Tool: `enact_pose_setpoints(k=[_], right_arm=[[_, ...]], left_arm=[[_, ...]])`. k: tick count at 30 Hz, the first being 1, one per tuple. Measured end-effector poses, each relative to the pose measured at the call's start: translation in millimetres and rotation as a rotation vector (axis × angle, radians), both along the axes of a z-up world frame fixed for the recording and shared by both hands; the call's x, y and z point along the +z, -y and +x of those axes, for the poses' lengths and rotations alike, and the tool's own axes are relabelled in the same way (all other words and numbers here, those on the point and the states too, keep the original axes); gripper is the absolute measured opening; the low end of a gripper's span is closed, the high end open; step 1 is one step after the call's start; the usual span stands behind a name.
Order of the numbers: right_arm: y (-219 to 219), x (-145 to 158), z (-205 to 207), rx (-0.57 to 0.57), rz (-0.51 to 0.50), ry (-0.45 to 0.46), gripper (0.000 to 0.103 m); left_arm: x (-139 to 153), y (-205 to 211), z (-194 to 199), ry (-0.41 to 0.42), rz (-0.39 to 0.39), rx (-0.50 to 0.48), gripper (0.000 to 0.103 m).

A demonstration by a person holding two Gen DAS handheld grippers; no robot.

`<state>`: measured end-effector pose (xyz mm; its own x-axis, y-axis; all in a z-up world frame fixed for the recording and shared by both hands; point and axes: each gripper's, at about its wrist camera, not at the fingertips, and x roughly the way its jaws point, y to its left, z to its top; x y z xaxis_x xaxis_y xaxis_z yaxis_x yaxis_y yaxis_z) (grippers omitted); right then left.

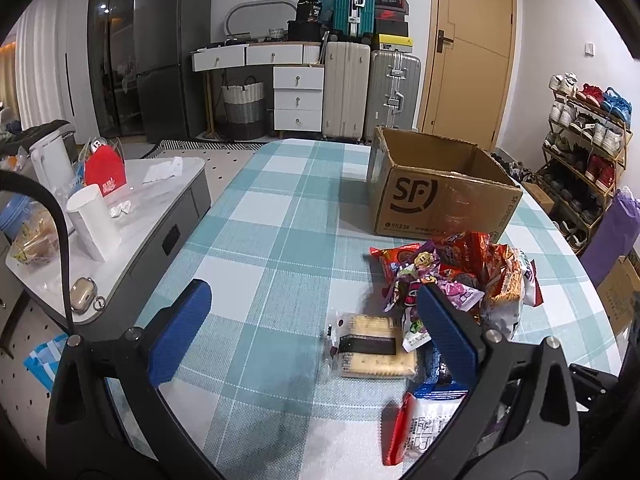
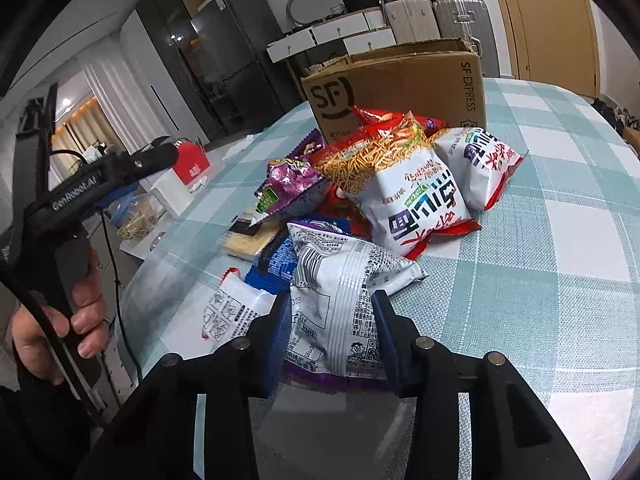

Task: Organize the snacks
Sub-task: 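Lower the right gripper onto the white-and-purple chip bag and close, then grasp the purple candy bags with the left gripper while right lifts chip bag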

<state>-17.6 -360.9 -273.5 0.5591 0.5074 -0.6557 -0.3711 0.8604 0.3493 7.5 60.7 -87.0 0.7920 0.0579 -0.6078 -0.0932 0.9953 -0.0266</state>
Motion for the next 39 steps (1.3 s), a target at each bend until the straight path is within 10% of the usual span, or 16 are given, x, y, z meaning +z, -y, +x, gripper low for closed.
enact_pose_setpoints(k=[17,39], right_arm=[[31.3,18.3,-7.8,-0.035,0.057,0.078,0.039],[65.0,12.4,1.2,-0.075,0.100,0.081,0.039]], left_arm=[[-42.9,-25.6,24.2,-0.174,-0.094,-0.078,0.102],[-70.0,58.9,130.1,-0.329,-0.219,-0.301,0.102]])
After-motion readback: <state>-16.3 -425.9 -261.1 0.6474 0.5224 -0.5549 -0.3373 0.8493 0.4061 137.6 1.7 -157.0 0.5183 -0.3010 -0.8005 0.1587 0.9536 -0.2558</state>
